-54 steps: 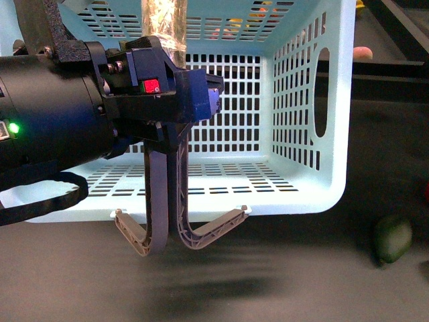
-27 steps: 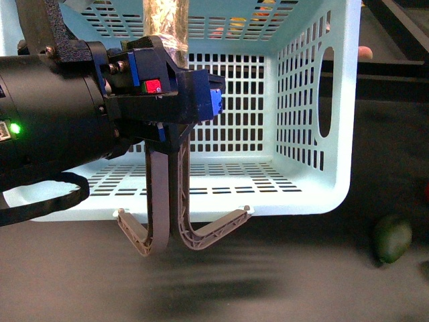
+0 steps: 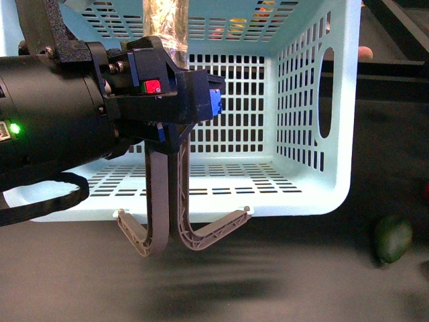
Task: Pick mango with right arm and hold basket with left
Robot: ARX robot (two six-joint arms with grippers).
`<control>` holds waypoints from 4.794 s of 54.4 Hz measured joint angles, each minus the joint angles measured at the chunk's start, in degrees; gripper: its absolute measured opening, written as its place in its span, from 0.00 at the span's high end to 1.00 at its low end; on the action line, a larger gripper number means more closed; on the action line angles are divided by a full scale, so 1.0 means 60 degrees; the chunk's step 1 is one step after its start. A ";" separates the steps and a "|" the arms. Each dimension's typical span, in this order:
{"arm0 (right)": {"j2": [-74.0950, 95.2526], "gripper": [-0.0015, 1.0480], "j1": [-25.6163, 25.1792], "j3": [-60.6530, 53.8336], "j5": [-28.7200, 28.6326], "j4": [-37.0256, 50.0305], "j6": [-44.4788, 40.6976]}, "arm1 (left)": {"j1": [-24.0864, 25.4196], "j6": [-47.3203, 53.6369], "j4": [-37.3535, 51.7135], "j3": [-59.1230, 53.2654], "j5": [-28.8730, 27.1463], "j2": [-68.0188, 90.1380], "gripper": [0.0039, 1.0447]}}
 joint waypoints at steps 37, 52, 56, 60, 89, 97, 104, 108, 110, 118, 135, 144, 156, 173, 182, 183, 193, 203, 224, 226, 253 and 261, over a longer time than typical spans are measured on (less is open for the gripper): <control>0.2091 0.08 0.0758 0.1971 0.0616 0.0222 0.0098 | -0.0004 0.0000 0.0000 0.0000 0.0000 0.0000 0.92; 0.2218 0.08 0.0892 0.2091 0.0994 -0.0353 0.0827 | -0.0004 0.0000 0.0000 0.0000 0.0004 0.0000 0.92; 0.2218 0.08 0.0896 0.2095 0.1107 -0.0339 0.0911 | -0.0004 0.0000 0.0000 0.0000 0.0000 0.0000 0.92; 0.2218 0.08 0.0889 0.2102 0.1202 -0.0357 0.0911 | -0.0004 0.0000 0.0000 0.0000 0.0004 0.0000 0.92; 0.2659 0.12 0.0692 0.2401 0.1421 -0.0022 0.1056 | -0.0004 0.0000 0.0000 0.0000 0.0004 0.0000 0.92; 0.2659 0.36 0.0648 0.2375 0.1428 0.0182 0.1191 | -0.0004 0.0000 0.0000 0.0000 0.0000 0.0000 0.92; 0.2623 0.41 0.0623 0.2299 0.1260 0.0284 0.1417 | -0.0004 0.0000 0.0000 0.0000 0.0000 0.0000 0.92; 0.2535 0.42 0.0627 0.2175 0.1093 0.0324 0.1585 | -0.0004 0.0000 0.0000 0.0000 -0.0004 0.0000 0.92; 0.2459 0.42 0.0637 0.2080 0.0943 0.0375 0.1719 | -0.0004 0.0000 0.0000 0.0000 -0.0004 0.0000 0.92; 0.2007 0.43 0.0696 0.1647 0.0423 0.0579 0.2262 | -0.0004 0.0000 0.0000 0.0000 0.0000 0.0000 0.92; -0.1756 0.43 0.0969 -0.0528 -0.1821 0.1800 0.5373 | -0.0004 0.0000 0.0000 0.0000 0.0000 0.0000 0.92; -0.4670 0.43 0.1734 -0.1854 -0.2557 0.2142 0.8200 | -0.0004 0.0000 0.0000 0.0000 0.0000 0.0000 0.92; -0.7231 0.43 0.3559 -0.2962 -0.2346 0.2696 1.0918 | -0.0004 0.0000 0.0000 0.0000 0.0000 0.0000 0.92; -0.8065 0.43 0.7187 -0.3002 -0.0769 0.3293 1.4094 | -0.0004 0.0004 0.0000 0.0000 -0.0004 0.0000 0.92; -0.7624 0.43 0.8225 -0.2641 -0.0222 0.3544 1.4597 | -0.0004 0.0007 0.0000 0.0000 -0.0004 0.0000 0.92; -0.7584 0.43 0.8295 -0.2608 -0.0168 0.3563 1.4633 | -0.0004 0.0007 0.0000 0.0000 -0.0004 0.0000 0.92; -0.6892 0.43 0.9103 -0.2124 0.0433 0.3767 1.5019 | -0.0004 0.0007 0.0000 0.0000 0.0004 0.0000 0.92; -0.6175 0.43 0.9668 -0.1690 0.0918 0.3905 1.5194 | -0.0004 0.0007 0.0000 0.0000 0.0000 0.0000 0.92; -0.5719 0.06 0.9992 -0.1271 0.1920 0.4233 1.5413 | -0.0004 0.0018 0.0000 0.0000 -0.0004 0.0000 0.92; -0.5807 0.07 0.9985 -0.1275 0.2044 0.4240 1.5446 | -0.0004 0.0033 -0.0015 0.0000 0.0036 0.0007 0.92; -1.0907 0.08 0.9005 -0.4040 0.3173 0.2707 1.5719 | -0.0025 -0.0025 -0.0058 0.0004 -0.0026 0.0051 0.92; -1.3223 0.08 0.8783 -0.5231 0.3501 0.1402 1.5956 | -0.0025 -0.0018 -0.0058 0.0004 -0.0026 0.0051 0.92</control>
